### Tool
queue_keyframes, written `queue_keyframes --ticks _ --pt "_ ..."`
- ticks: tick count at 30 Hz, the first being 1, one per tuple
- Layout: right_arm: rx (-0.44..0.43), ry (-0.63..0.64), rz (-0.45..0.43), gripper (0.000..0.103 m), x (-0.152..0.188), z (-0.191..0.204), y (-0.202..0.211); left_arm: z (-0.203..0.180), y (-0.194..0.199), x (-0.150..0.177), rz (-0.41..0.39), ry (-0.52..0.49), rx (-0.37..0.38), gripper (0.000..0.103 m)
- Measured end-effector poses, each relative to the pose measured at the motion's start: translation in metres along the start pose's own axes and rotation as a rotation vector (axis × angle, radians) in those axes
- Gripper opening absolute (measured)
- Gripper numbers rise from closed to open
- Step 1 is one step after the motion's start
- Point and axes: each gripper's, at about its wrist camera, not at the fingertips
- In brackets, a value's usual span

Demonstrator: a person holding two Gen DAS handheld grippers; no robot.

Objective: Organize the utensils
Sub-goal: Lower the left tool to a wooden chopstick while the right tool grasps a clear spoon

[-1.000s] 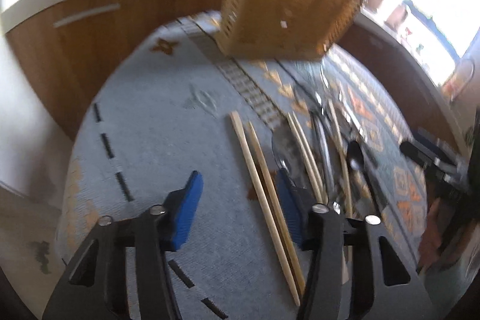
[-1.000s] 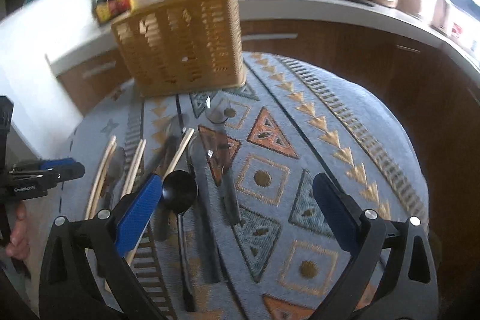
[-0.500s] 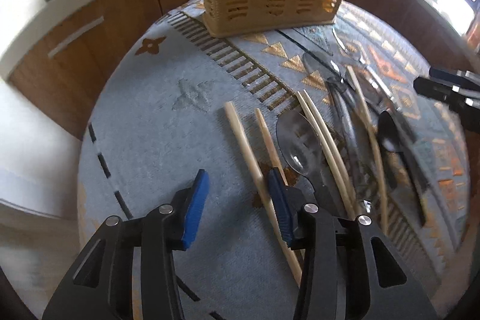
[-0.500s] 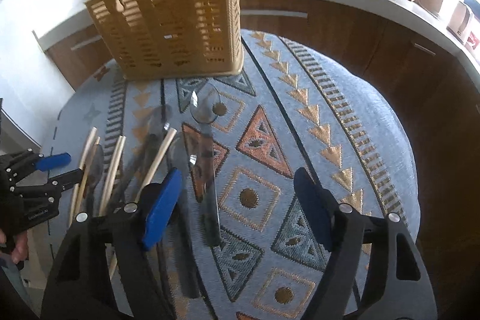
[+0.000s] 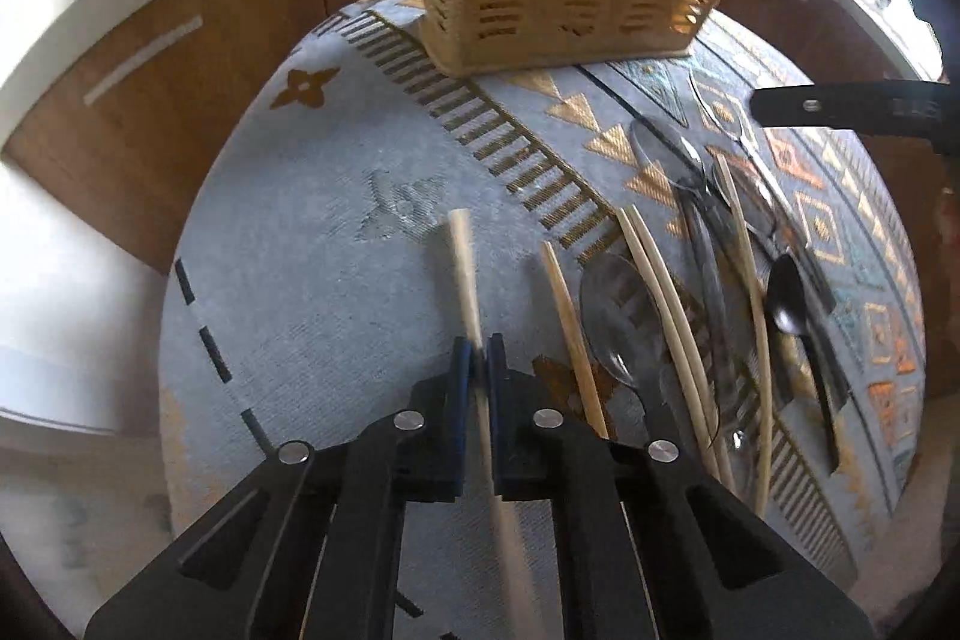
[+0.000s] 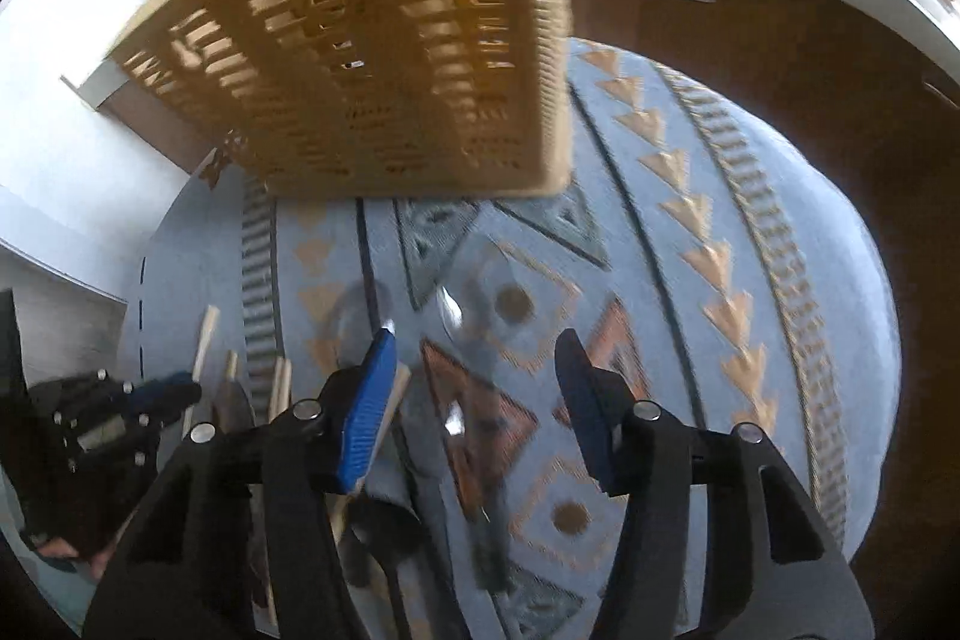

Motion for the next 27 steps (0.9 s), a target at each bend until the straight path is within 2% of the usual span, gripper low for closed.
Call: queue_keyframes --ticks 3,5,7,11,14,20,26,27 --pt "0.018 -0.006 0.054 0.051 -0.014 0.001 -0.018 0.010 -0.001 -0.002 0.010 0.051 0.048 0.003" --pt "0.034 -0.004 0.078 0.051 -0.020 0.002 -0.026 0.014 0.000 -0.003 0.000 0.064 0.038 0.002" --pt "0.056 0.004 0.095 0.041 -0.023 0.004 -0.031 0.019 0.000 -0.006 -0.004 0.080 0.032 0.002" --pt "0.096 0.044 0.111 0.030 -0.023 0.012 -0.034 0.028 -0.004 -0.012 0.006 0.120 0.065 0.003" --pt "0.129 0.077 0.117 0.030 -0.017 0.019 -0.035 0.027 -0.005 -0.014 0.008 0.140 0.072 0.003" --pt "0.139 0.080 0.127 0.030 0.007 0.016 -0.020 0.026 -0.007 -0.017 0.041 0.126 0.086 0.004" --pt "0.137 0.069 0.158 0.030 0.025 0.003 -0.008 0.023 -0.013 -0.026 0.106 0.069 0.105 0.011" --pt "0.132 0.068 0.168 0.030 0.029 0.002 -0.009 0.021 -0.014 -0.029 0.119 0.053 0.109 0.016"
Point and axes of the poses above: each gripper's, at about its wrist camera, not at the fingertips, and y roughly against the way its jaws point, z to its left, x to its underside, and after that the axes turned 9 degrees about -x, right-handed
